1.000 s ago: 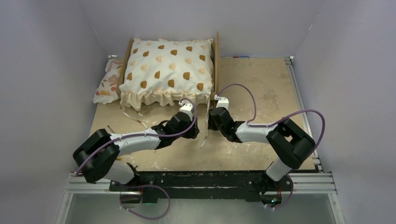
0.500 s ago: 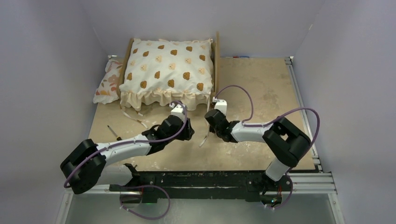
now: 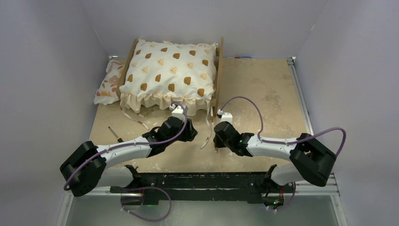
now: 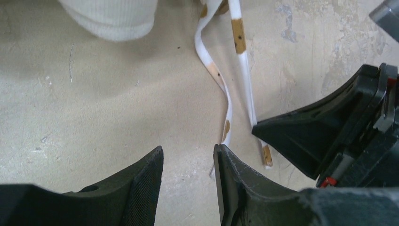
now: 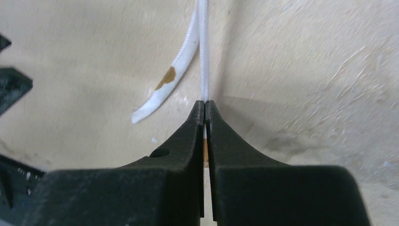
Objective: Set up the pet bed
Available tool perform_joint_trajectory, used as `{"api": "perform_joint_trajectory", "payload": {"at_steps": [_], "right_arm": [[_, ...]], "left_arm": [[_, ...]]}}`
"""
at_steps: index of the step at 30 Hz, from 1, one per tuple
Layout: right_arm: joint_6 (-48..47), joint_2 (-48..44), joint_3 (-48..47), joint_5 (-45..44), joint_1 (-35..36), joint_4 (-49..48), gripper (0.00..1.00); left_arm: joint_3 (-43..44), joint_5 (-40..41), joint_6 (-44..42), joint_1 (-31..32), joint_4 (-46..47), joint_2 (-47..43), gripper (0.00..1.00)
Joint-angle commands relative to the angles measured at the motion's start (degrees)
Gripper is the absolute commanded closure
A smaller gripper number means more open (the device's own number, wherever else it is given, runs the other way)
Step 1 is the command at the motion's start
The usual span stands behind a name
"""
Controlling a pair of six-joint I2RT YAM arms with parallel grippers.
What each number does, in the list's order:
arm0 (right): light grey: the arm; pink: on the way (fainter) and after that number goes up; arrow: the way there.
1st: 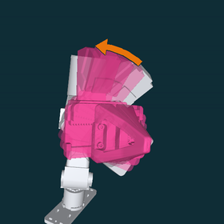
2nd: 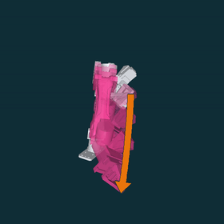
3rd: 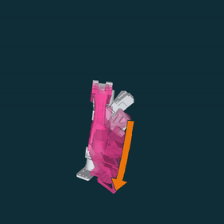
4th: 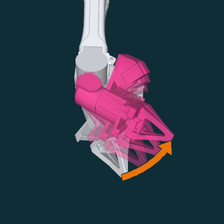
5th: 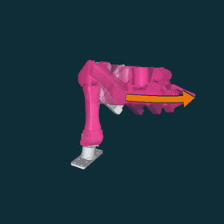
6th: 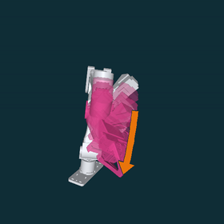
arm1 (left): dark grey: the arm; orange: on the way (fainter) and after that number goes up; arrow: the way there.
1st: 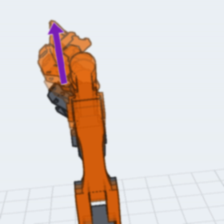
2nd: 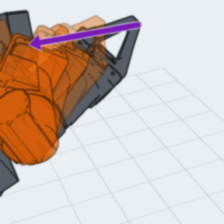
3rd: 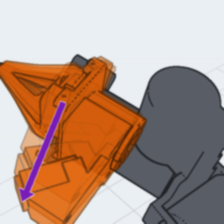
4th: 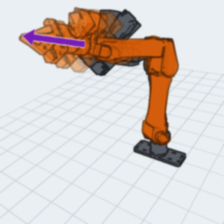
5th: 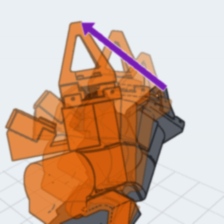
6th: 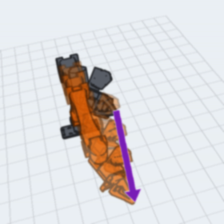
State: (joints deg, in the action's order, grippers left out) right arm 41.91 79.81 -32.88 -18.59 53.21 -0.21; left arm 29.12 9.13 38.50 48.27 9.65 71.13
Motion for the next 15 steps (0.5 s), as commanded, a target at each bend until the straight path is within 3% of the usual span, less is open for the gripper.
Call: {"api": "perform_joint_trajectory", "payload": {"at_steps": [1,6,15], "right_arm": [[2.64,-4.45,2.52,5.63,1.89,2.6,1.0],[4.54,-5.62,0.86,4.09,1.9,-3.36,1.0],[3.21,3.35,-7.04,7.43,1.9,-12.27,0.98]], "left_arm": [[-0.54,-2.13,2.46,-0.35,4.57,-0.25,0.57],[-1.41,-2.82,5.93,-0.29,9.64,0.67,0.58],[-2.73,3.02,6.15,-0.37,4.82,-4.37,0.58]]}}
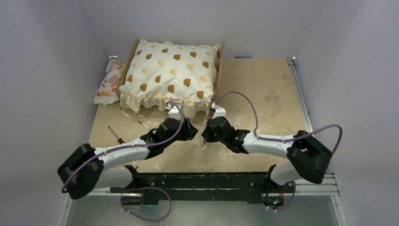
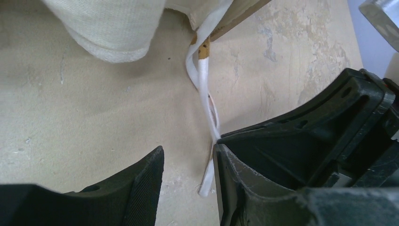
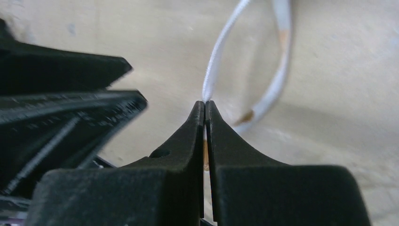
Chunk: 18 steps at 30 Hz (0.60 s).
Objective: Set up the pet bed
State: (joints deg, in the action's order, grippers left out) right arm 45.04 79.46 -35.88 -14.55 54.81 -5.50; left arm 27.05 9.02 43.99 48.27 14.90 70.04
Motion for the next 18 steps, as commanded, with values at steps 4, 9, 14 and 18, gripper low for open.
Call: {"api": "perform_joint_trajectory", "payload": {"at_steps": [4,9,14,18], "right_arm": [[-2.1,8.75,-6.21,8.43,0.31,-10.38,0.82],[-6.93,8.68,-6.08,11.94,0.3,-8.65,0.59],[-8.34,1.48,-2.04,3.51,0.3,-0.03,0.51],[-7.2,-1.58,-0.24,-3.89,0.3,5.3,0.52]], "left_arm": [[-1.22,4.75,0.31,-0.3,-2.22,-5.07,0.58],[-1.3,7.2,-0.7,-0.31,-4.89,-7.02,0.58],[-0.8,8.12,-1.82,-0.37,-5.33,-6.7,0.58],[0.33,7.84,-2.55,-0.46,-4.35,-4.23,0.58]]}}
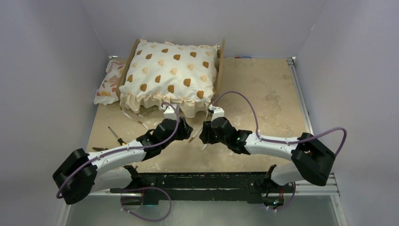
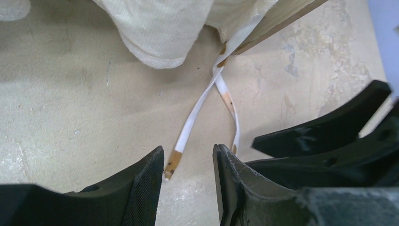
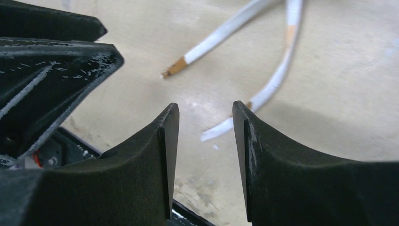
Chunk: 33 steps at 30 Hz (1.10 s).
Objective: Set up the pet bed
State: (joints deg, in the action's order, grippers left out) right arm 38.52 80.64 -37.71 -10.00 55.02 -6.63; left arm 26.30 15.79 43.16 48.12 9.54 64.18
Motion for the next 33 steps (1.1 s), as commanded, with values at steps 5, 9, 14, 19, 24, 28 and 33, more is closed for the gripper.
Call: {"api": "perform_joint_trajectory", "payload": {"at_steps": [5,9,14,19,24,28,33], "right_arm": [[0.59,-0.52,2.52,-8.3,0.26,4.5,0.54],[0.76,2.46,1.8,-6.54,0.85,1.29,0.53],[1.91,6.27,-0.09,-9.46,3.89,3.13,0.51],[4.96,9.93,-0.17,-14.07,5.63,8.54,0.61],[6.27,6.4,2.57,-14.34,5.88,10.75,0.96],[6.27,0.84,4.76,-12.89,5.88,10.38,1.0],[5.6,-2.42,5.81,-11.94,5.8,8.41,1.0]], "left_arm": [[2.92,0.48,-2.62,-0.81,2.9,4.72,0.58],[3.79,0.14,-2.99,-1.48,3.33,6.21,0.58],[4.29,0.05,-3.26,-2.22,3.95,6.99,0.58],[5.79,-1.29,-3.7,-2.56,5.87,9.13,0.58],[8.27,-4.73,-6.0,-2.51,9.48,12.8,0.58],[11.15,-7.92,-8.53,-2.54,14.02,17.13,0.59],[15.1,-9.27,-10.01,-2.5,19.17,23.38,0.59]]}}
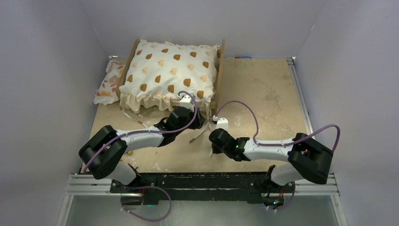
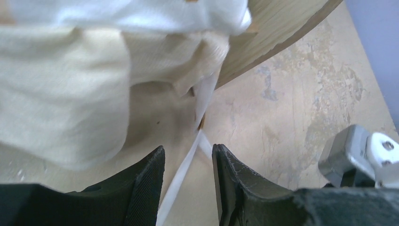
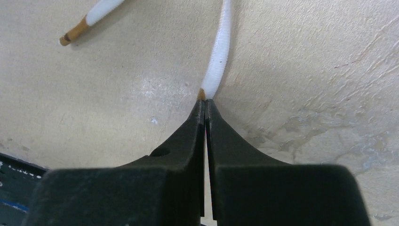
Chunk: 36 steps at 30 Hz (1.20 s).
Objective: Set up the pet bed
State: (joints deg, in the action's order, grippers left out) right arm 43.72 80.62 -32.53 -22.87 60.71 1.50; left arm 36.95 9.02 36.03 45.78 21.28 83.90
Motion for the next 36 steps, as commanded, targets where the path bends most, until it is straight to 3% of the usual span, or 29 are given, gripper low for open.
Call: {"api": "perform_joint_trajectory", "payload": {"at_steps": [1,14,24,30,36], "right_arm": [[0.32,-2.59,0.84,1.2,0.11,-0.21,1.0],[0.31,-2.72,1.53,2.31,0.11,-3.43,1.0],[-1.09,-5.6,0.77,4.22,-2.81,-4.13,1.0],[-2.85,-8.88,-0.14,9.17,-11.44,-7.16,1.0],[-1.17,-8.69,-4.53,2.7,-13.53,-8.34,1.0]], "left_arm": [[5.32,-2.65,-2.97,-0.09,7.91,4.86,0.59],[8.66,-1.1,-0.84,-0.08,15.25,14.23,0.65],[6.47,-1.64,-0.7,-0.08,21.07,16.59,1.0],[3.81,-2.15,-1.15,-0.1,23.78,15.62,1.0],[0.99,-1.93,-2.39,-0.1,22.99,12.74,1.0]]}}
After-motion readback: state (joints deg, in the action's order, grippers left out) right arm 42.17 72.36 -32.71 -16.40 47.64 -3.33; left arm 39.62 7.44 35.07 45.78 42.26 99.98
